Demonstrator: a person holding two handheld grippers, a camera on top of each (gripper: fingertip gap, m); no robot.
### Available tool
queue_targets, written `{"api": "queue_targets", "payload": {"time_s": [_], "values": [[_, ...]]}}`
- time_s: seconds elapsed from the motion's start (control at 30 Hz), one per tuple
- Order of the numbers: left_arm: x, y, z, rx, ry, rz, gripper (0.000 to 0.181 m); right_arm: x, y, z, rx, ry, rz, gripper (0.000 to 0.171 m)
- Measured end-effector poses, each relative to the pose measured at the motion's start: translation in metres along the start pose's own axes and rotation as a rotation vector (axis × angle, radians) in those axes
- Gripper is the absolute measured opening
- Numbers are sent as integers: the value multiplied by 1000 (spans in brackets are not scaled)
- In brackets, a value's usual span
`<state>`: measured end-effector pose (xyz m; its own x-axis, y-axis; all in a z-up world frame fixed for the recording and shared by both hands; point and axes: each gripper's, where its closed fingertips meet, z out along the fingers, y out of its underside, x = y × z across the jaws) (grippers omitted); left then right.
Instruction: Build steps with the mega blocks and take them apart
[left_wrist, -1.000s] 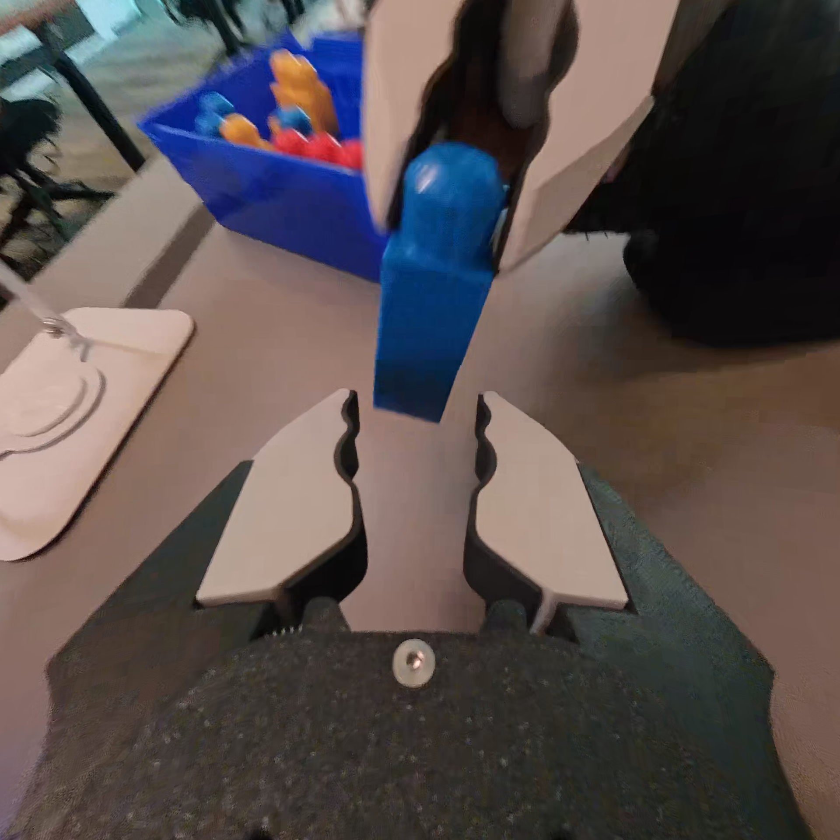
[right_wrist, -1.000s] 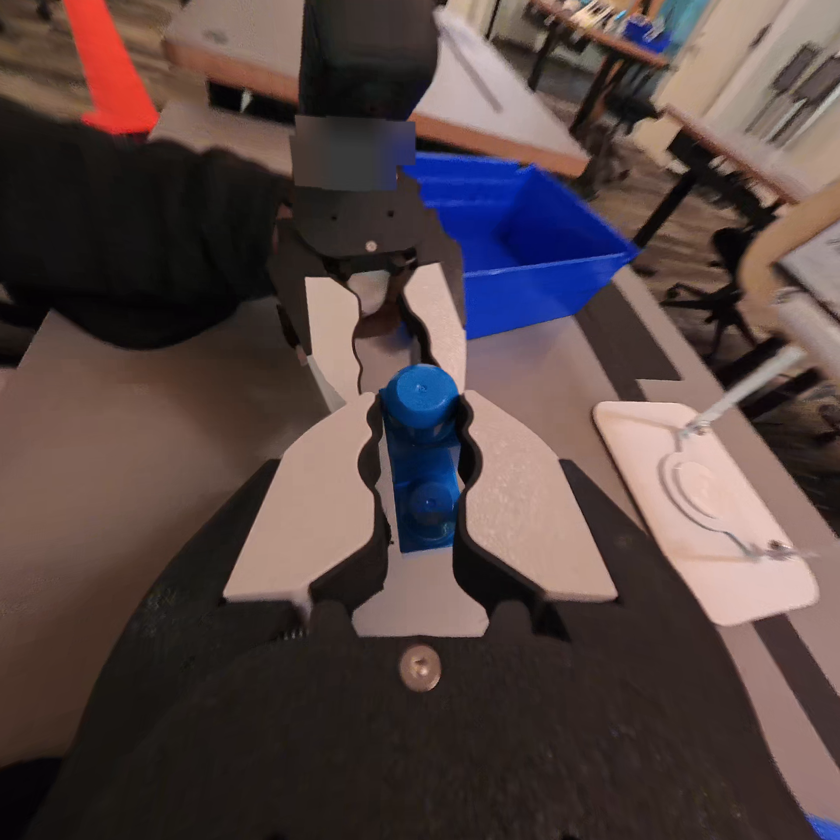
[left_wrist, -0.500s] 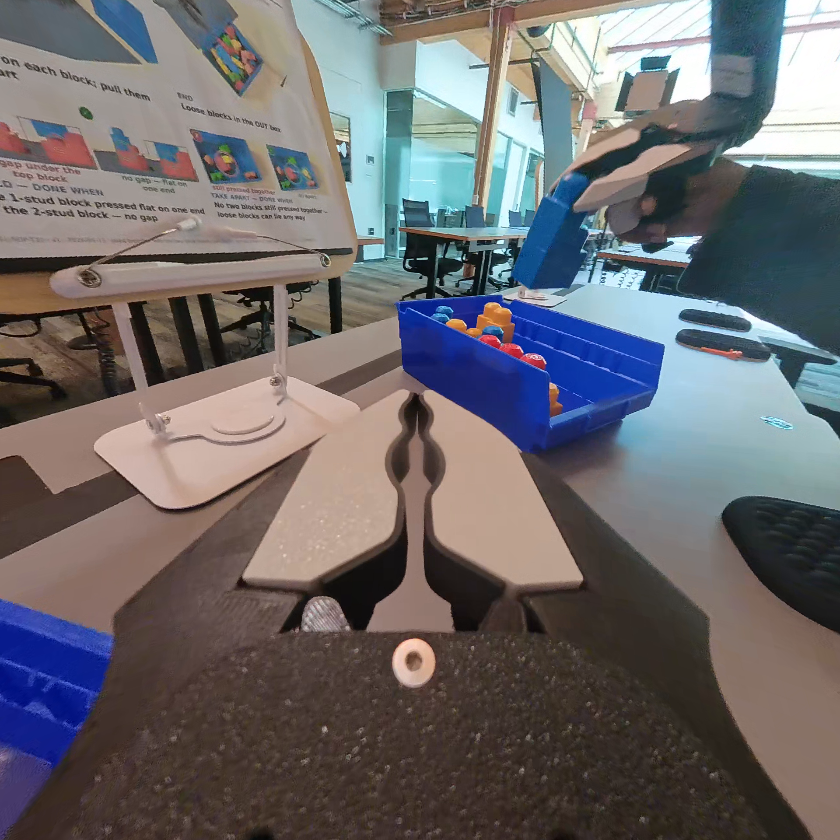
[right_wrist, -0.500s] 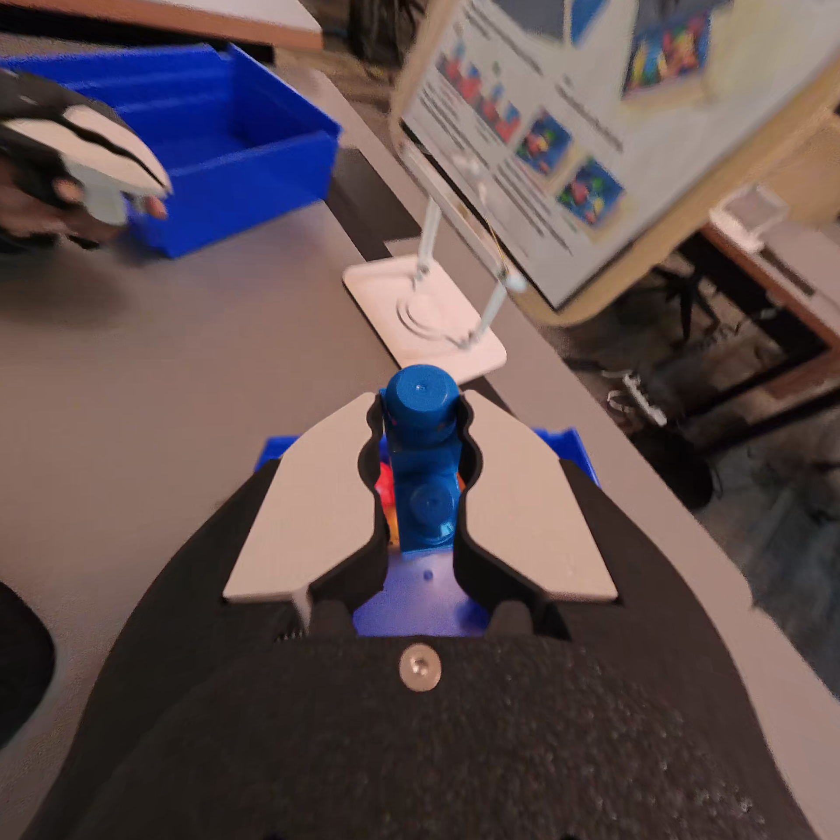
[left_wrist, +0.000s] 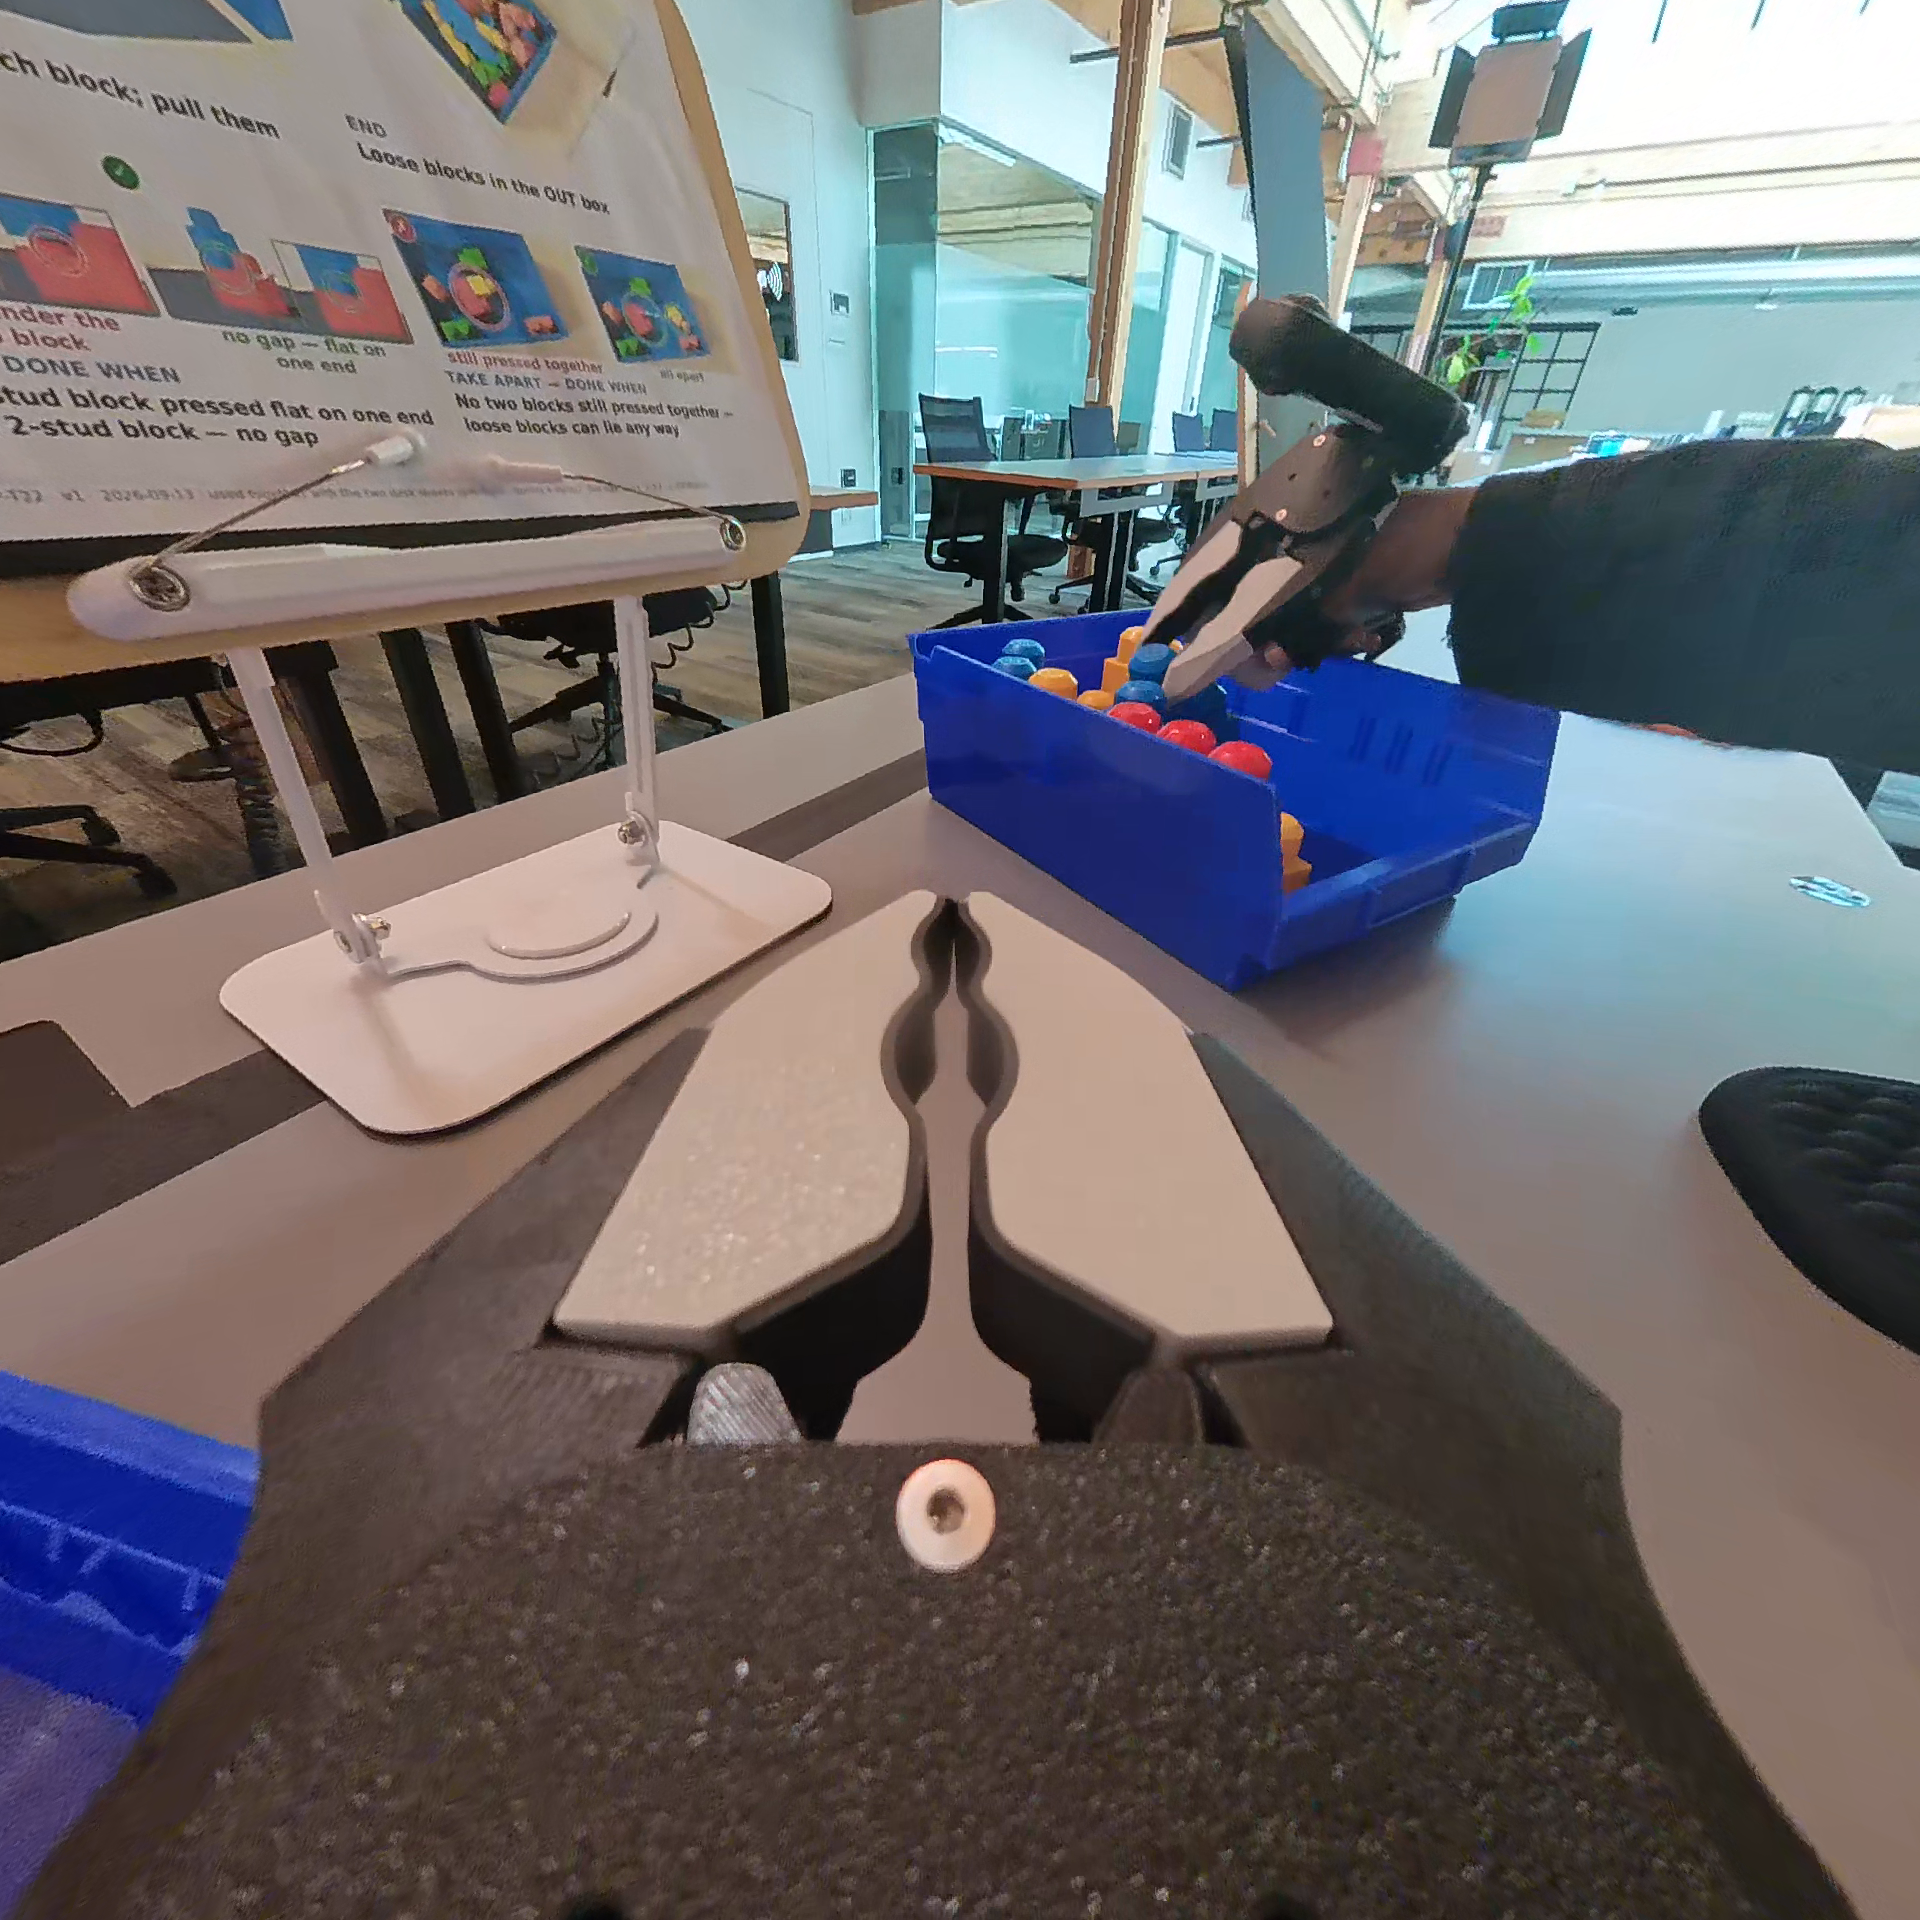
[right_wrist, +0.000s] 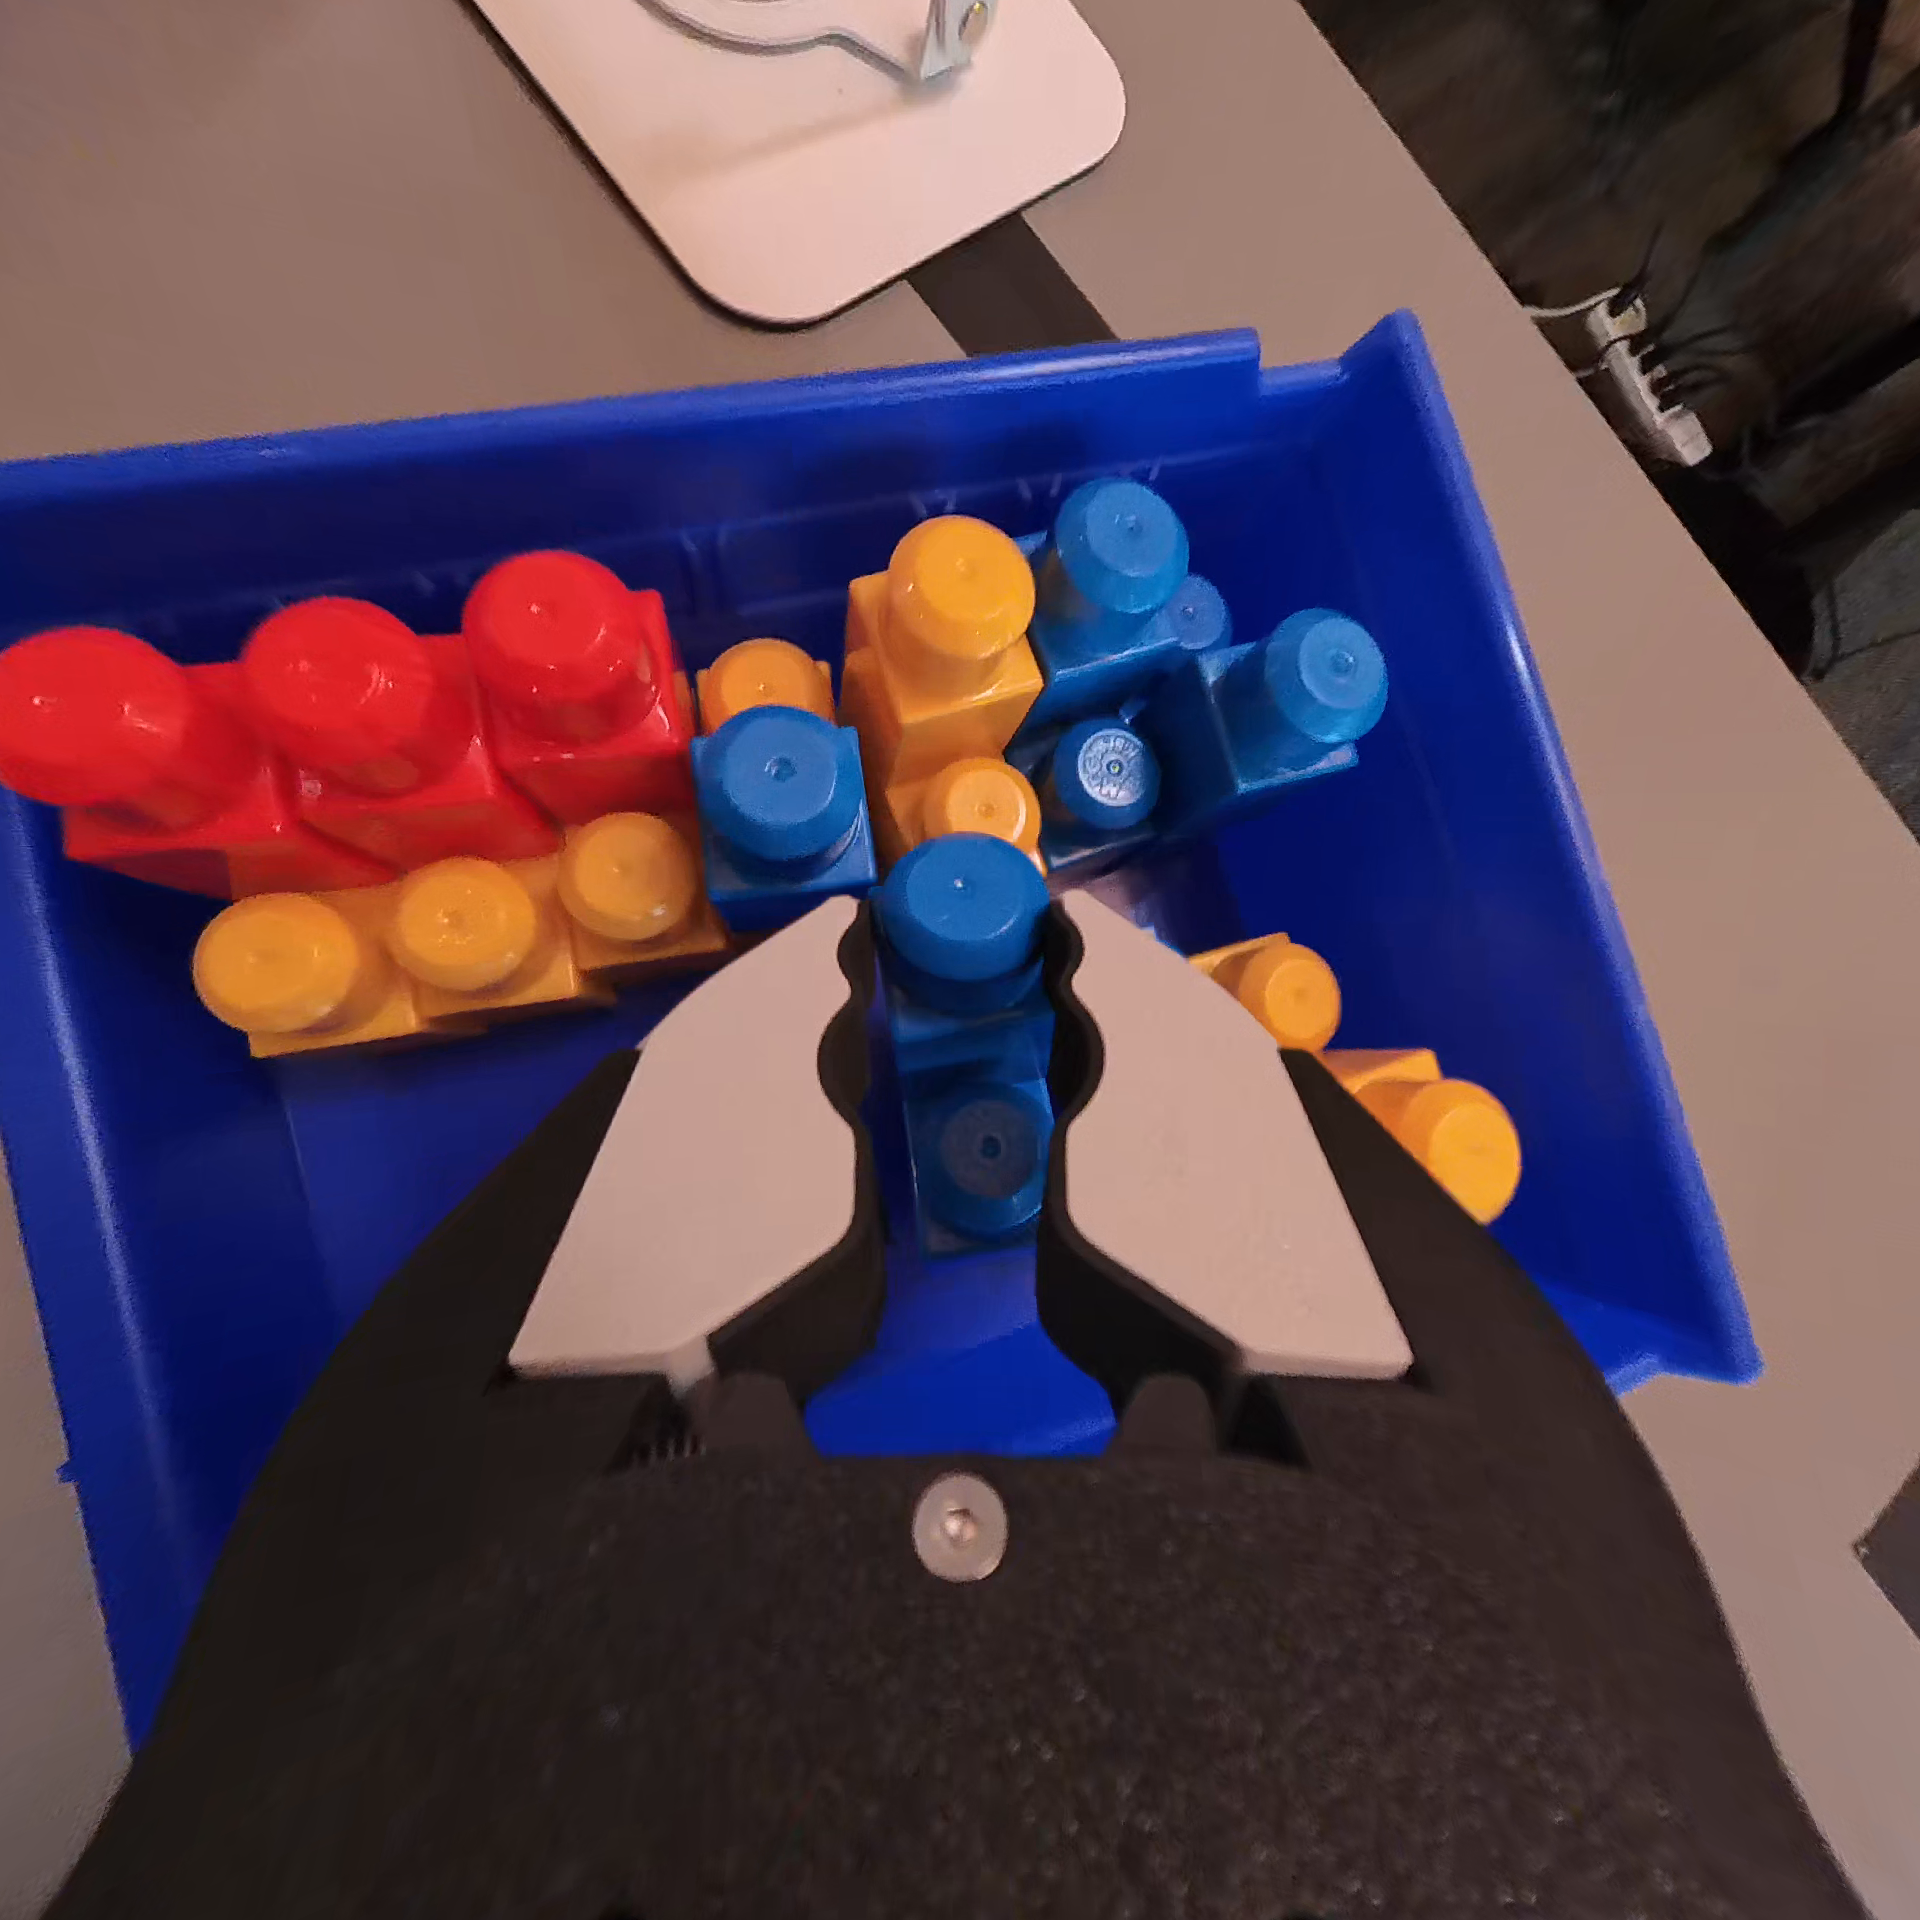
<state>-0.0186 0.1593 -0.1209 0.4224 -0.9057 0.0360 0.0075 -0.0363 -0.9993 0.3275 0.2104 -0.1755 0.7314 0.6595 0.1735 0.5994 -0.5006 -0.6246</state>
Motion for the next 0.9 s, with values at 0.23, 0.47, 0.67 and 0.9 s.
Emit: {"api": "queue_targets", "payload": {"time_s": [0.23,0.47,0.67,0.9], "values": [[1,5,2,-20,9,16,0,2,3,8,-56,-46,7,32],[2,5,2,-22,12,21,0,4,13,-1,-114,-48,17,33],[3,7,3,-32,16,26,0,9,14,-8,-118,-14,21,36],[2,6,2,-25,12,19,0,2,-68,-51,192,57,22,39]]}}
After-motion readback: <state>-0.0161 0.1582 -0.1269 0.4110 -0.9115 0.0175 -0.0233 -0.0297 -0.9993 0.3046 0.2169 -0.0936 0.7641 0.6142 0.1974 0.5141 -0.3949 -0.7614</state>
